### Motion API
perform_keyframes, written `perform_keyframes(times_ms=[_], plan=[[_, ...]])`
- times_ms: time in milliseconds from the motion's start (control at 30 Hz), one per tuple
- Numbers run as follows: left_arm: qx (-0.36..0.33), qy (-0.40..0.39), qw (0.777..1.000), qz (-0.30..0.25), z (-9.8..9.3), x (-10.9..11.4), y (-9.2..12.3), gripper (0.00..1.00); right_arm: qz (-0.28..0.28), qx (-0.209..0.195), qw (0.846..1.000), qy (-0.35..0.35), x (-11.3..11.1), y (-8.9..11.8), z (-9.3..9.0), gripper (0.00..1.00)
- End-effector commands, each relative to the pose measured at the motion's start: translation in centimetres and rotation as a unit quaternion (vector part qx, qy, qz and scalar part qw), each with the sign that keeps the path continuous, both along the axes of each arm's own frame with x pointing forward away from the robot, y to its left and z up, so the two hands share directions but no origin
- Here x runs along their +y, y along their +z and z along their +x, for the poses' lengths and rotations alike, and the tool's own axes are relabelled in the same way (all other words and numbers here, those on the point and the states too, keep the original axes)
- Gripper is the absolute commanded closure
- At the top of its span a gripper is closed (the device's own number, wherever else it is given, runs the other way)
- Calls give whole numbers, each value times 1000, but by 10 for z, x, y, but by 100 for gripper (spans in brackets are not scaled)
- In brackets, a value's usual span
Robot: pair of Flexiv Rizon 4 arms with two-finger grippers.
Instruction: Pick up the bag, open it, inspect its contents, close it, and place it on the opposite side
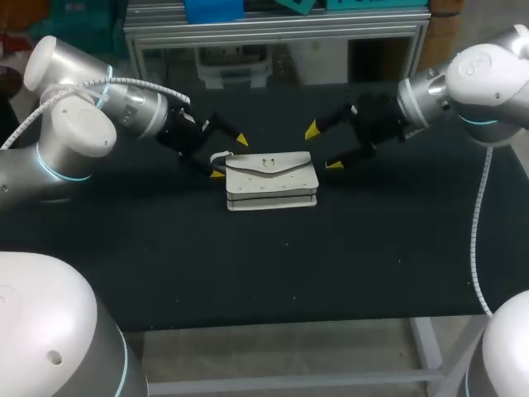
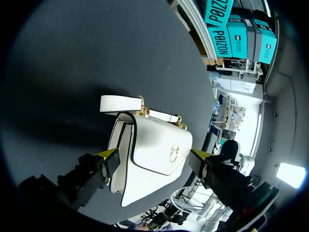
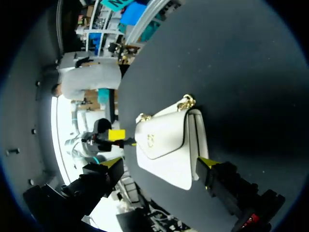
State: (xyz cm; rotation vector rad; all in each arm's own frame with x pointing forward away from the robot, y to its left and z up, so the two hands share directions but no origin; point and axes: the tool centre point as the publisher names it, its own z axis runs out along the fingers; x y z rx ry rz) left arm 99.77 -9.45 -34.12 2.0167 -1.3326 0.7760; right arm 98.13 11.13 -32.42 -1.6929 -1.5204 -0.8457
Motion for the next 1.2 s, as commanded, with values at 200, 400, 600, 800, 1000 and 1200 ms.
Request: perform_keyframes(times_ms=[200, 400, 600, 800, 1000, 1200], plan=[[-1, -16, 1000, -20, 0, 0, -10, 11, 28, 20, 999, 29, 11, -20, 7, 2], [-3, -31, 999, -33, 0, -2, -12, 15, 42, 19, 998, 34, 11, -33, 10, 7], [-1, -45, 998, -49, 1, -7, -13, 36, 66, 7, 997, 41, 22, -38, 16, 21], [2, -62, 997, -51, 0, -10, -17, 37, 70, 2, 996, 47, 29, -43, 17, 43], [0, -80, 995, -64, -1, -11, -25, 39, 72, 4, 996, 44, 28, -52, 17, 41], [-26, -108, 988, -107, -6, -8, -34, 53, 80, 4, 996, 37, 28, -62, 17, 39]])
